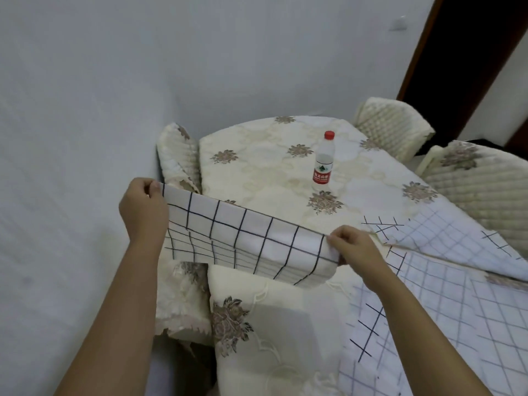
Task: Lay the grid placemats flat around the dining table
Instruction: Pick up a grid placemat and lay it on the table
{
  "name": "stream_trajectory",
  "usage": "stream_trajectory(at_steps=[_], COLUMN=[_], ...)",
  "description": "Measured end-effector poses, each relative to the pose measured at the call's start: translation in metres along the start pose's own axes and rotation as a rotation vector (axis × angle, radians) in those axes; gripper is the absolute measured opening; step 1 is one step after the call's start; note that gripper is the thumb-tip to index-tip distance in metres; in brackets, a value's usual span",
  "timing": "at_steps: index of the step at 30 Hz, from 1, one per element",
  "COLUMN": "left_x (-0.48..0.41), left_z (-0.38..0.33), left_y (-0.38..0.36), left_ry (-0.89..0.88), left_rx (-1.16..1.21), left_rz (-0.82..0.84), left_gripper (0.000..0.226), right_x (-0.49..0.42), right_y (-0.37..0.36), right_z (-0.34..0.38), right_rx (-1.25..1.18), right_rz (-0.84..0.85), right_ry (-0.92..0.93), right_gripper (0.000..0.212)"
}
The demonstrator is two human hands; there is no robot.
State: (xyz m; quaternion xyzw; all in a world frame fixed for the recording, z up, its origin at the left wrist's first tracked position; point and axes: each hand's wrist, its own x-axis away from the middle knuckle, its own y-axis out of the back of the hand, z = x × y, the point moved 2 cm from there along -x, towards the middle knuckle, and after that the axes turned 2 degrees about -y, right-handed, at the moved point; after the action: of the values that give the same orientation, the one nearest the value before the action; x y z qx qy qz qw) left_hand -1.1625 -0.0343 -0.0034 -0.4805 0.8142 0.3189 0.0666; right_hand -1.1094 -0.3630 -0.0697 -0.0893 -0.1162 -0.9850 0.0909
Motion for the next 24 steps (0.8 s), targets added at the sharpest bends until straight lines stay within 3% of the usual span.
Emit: stream_trajectory(at_steps=[5, 8, 12, 17, 21, 24], left_x=[-0.045, -0.057, -0.048, -0.004, 0.046, 0.073], left_z=[-0.004, -0.019, -0.041, -0.024, 0.017, 0.049], left_y=[-0.047, -0.094, -0.180, -0.276, -0.307, -0.300], left_ry=[-0.014, -0.035, -0.081, 0.007, 0.055, 0.106], left_rx=[0.065, 0.073, 0.122, 0.081, 0.006, -0.013], left_rz=[-0.014, 0.069, 0.380, 0.877, 1.080, 1.133], left_gripper=[0.021, 0.022, 0.025, 0.049, 0.055, 0.051], right_x=[-0.010, -0.022, -0.045, -0.072, -0.087, -0.093], right_y=[-0.022, -0.027, -0.025, -0.023, -0.024, -0.028], right_z=[-0.014, -0.032, -0.062, -0.103, -0.131, -0.147], right_rx=[-0.064, -0.105, -0.092, -0.031, 0.042, 0.156], right_rz=[0.206, 0.236, 0.167, 0.067, 0.046, 0.101], right_ry=[-0.159, -0.238, -0.354, -0.489, -0.560, -0.624], right_gripper=[0.024, 0.023, 0.021, 0.018, 0.014, 0.015])
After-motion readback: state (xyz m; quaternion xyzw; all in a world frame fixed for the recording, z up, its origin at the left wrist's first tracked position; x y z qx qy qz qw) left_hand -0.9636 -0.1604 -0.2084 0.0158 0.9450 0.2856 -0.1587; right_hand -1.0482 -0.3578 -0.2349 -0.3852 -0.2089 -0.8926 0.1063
